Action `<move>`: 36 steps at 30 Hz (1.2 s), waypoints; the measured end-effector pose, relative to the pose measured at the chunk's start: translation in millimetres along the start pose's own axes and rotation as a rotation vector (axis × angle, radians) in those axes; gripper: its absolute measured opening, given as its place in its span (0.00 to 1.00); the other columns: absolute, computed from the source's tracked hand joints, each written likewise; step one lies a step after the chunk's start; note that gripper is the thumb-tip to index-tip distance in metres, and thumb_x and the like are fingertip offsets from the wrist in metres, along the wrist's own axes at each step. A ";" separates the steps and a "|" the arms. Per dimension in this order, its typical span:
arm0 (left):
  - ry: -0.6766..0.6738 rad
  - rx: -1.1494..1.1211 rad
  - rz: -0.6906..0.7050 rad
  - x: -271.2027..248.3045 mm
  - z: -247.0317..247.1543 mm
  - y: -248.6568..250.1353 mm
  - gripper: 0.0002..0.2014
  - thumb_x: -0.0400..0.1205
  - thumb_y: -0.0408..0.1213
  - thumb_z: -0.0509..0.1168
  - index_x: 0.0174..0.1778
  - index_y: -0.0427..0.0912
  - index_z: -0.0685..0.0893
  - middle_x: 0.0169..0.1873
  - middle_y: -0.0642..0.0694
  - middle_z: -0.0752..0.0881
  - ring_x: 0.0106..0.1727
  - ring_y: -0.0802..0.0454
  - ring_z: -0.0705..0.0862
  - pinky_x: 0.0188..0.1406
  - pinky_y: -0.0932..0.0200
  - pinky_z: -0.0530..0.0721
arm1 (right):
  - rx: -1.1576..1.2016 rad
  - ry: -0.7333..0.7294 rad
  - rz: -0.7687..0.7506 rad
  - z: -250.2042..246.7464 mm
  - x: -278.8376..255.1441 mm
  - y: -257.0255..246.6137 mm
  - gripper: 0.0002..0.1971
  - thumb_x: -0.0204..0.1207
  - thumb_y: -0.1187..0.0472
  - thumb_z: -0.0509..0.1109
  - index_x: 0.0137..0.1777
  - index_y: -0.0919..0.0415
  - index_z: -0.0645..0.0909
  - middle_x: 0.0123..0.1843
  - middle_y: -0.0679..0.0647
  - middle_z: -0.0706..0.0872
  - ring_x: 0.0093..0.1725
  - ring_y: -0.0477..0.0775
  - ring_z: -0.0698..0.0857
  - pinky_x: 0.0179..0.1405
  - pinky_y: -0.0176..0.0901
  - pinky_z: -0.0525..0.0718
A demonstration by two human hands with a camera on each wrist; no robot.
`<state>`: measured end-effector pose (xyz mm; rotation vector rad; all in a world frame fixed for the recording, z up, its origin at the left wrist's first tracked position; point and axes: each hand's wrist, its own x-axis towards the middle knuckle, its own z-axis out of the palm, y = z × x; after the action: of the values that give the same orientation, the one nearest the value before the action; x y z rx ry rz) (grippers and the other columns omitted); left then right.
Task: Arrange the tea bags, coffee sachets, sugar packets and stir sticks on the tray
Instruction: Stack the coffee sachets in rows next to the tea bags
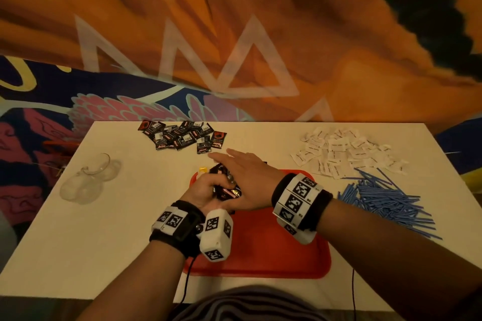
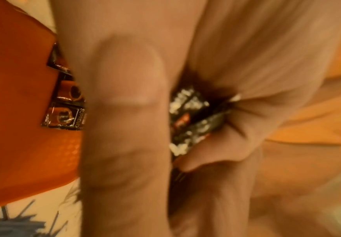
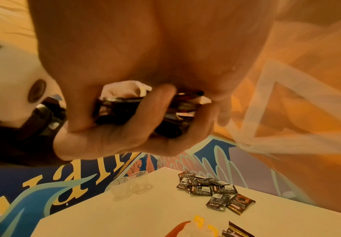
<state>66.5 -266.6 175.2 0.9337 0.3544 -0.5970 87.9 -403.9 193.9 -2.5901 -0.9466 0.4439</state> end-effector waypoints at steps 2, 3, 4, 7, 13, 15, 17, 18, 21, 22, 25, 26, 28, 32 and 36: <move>0.046 0.040 -0.008 0.0 6.2 -5.2 0.21 0.62 0.21 0.62 0.52 0.32 0.82 0.39 0.34 0.85 0.40 0.38 0.87 0.41 0.45 0.83 | -0.028 -0.002 0.016 1.3 -5.1 4.2 0.57 0.65 0.36 0.78 0.85 0.47 0.45 0.87 0.53 0.53 0.86 0.55 0.48 0.83 0.58 0.53; 0.068 0.039 -0.011 0.5 9.5 -7.5 0.20 0.63 0.22 0.62 0.52 0.33 0.82 0.38 0.35 0.85 0.38 0.39 0.88 0.37 0.46 0.85 | -0.027 0.010 0.028 2.7 -6.8 5.3 0.59 0.62 0.37 0.80 0.85 0.46 0.45 0.87 0.53 0.50 0.86 0.55 0.47 0.83 0.57 0.54; 0.084 0.021 -0.024 1.3 10.8 -10.3 0.20 0.63 0.24 0.62 0.51 0.33 0.82 0.37 0.35 0.85 0.36 0.39 0.88 0.33 0.47 0.86 | -0.005 0.019 0.045 4.5 -8.0 6.0 0.60 0.60 0.38 0.82 0.85 0.45 0.45 0.87 0.53 0.47 0.86 0.55 0.48 0.83 0.55 0.56; 0.033 -0.123 -0.065 -2.4 11.7 -14.6 0.19 0.56 0.23 0.71 0.44 0.31 0.89 0.36 0.35 0.88 0.36 0.40 0.90 0.32 0.49 0.89 | 0.094 0.028 0.059 6.0 -12.5 8.7 0.61 0.58 0.43 0.85 0.84 0.42 0.48 0.87 0.52 0.44 0.85 0.57 0.55 0.80 0.53 0.64; 0.004 -0.108 -0.045 -7.1 -0.1 -10.4 0.11 0.68 0.24 0.64 0.41 0.33 0.89 0.36 0.37 0.88 0.38 0.42 0.89 0.41 0.50 0.88 | -0.008 0.025 -0.019 8.0 -22.2 4.7 0.61 0.55 0.39 0.85 0.83 0.42 0.49 0.85 0.47 0.32 0.80 0.62 0.65 0.73 0.54 0.75; 0.074 -0.099 -0.031 -2.7 -2.6 -9.2 0.20 0.66 0.21 0.62 0.54 0.32 0.83 0.39 0.35 0.87 0.39 0.41 0.89 0.38 0.49 0.88 | -0.037 0.038 0.036 8.6 -20.5 2.6 0.64 0.54 0.33 0.82 0.84 0.43 0.45 0.86 0.50 0.34 0.84 0.60 0.56 0.80 0.57 0.66; 0.111 -0.122 -0.019 2.5 -9.5 -6.6 0.30 0.63 0.22 0.65 0.64 0.33 0.79 0.45 0.33 0.85 0.44 0.38 0.88 0.41 0.46 0.89 | 0.049 0.069 0.116 7.7 -16.4 -1.1 0.64 0.56 0.32 0.81 0.85 0.46 0.44 0.87 0.54 0.42 0.86 0.57 0.48 0.83 0.58 0.58; 0.125 -0.122 -0.038 2.9 -11.9 -4.3 0.32 0.62 0.23 0.67 0.67 0.33 0.79 0.48 0.33 0.85 0.46 0.37 0.88 0.43 0.45 0.89 | 0.103 0.089 0.149 7.2 -13.8 -3.2 0.63 0.58 0.35 0.82 0.85 0.47 0.44 0.87 0.55 0.47 0.86 0.55 0.48 0.84 0.57 0.57; 0.076 -0.156 -0.084 -1.3 -17.6 5.7 0.17 0.73 0.34 0.69 0.57 0.34 0.87 0.47 0.36 0.87 0.45 0.39 0.88 0.45 0.48 0.87 | 0.175 0.084 0.201 6.4 -5.0 -11.1 0.60 0.62 0.41 0.82 0.86 0.49 0.46 0.87 0.57 0.53 0.86 0.53 0.50 0.84 0.48 0.54; 0.038 -0.184 -0.078 -3.4 -19.2 9.4 0.14 0.78 0.42 0.68 0.52 0.36 0.89 0.46 0.37 0.88 0.44 0.40 0.88 0.45 0.48 0.86 | 0.171 0.063 0.198 6.1 -2.5 -13.9 0.59 0.63 0.41 0.82 0.86 0.50 0.46 0.87 0.57 0.53 0.86 0.52 0.49 0.83 0.47 0.53; -0.031 -0.196 -0.126 -7.2 -24.9 20.0 0.28 0.82 0.62 0.61 0.49 0.38 0.90 0.42 0.38 0.87 0.41 0.42 0.87 0.37 0.51 0.87 | 0.169 0.024 0.171 4.4 4.5 -22.7 0.57 0.62 0.42 0.83 0.84 0.51 0.51 0.87 0.56 0.55 0.86 0.51 0.48 0.83 0.49 0.53; -0.038 -0.190 -0.139 -8.3 -27.5 23.5 0.30 0.81 0.65 0.60 0.50 0.39 0.89 0.42 0.38 0.87 0.41 0.42 0.86 0.35 0.52 0.87 | 0.177 0.024 0.158 3.6 6.5 -26.4 0.56 0.62 0.43 0.84 0.84 0.51 0.53 0.86 0.55 0.57 0.86 0.52 0.50 0.84 0.50 0.55; -0.042 -0.181 -0.163 -9.1 -35.7 28.5 0.31 0.80 0.67 0.59 0.50 0.40 0.89 0.42 0.38 0.87 0.42 0.42 0.86 0.36 0.52 0.86 | 0.174 0.025 0.136 3.9 10.9 -33.4 0.55 0.61 0.42 0.84 0.83 0.53 0.55 0.85 0.54 0.58 0.85 0.52 0.54 0.83 0.47 0.56; -0.065 -0.169 -0.174 -12.6 -46.7 32.2 0.35 0.81 0.69 0.56 0.53 0.38 0.90 0.48 0.35 0.88 0.47 0.40 0.89 0.47 0.48 0.88 | 0.114 0.043 0.141 9.3 17.6 -48.8 0.54 0.64 0.34 0.78 0.84 0.52 0.54 0.87 0.50 0.50 0.85 0.48 0.51 0.84 0.52 0.56; -0.084 -0.227 -0.153 -19.3 -62.5 37.1 0.35 0.81 0.68 0.58 0.56 0.37 0.91 0.55 0.34 0.89 0.56 0.39 0.89 0.63 0.44 0.83 | 0.033 0.057 0.143 20.0 25.2 -63.3 0.49 0.73 0.35 0.71 0.86 0.52 0.50 0.88 0.48 0.49 0.86 0.48 0.49 0.83 0.58 0.59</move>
<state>72.3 -191.6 174.5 0.6653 0.4118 -0.7176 63.0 -337.6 198.5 -2.6361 -0.7320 0.4165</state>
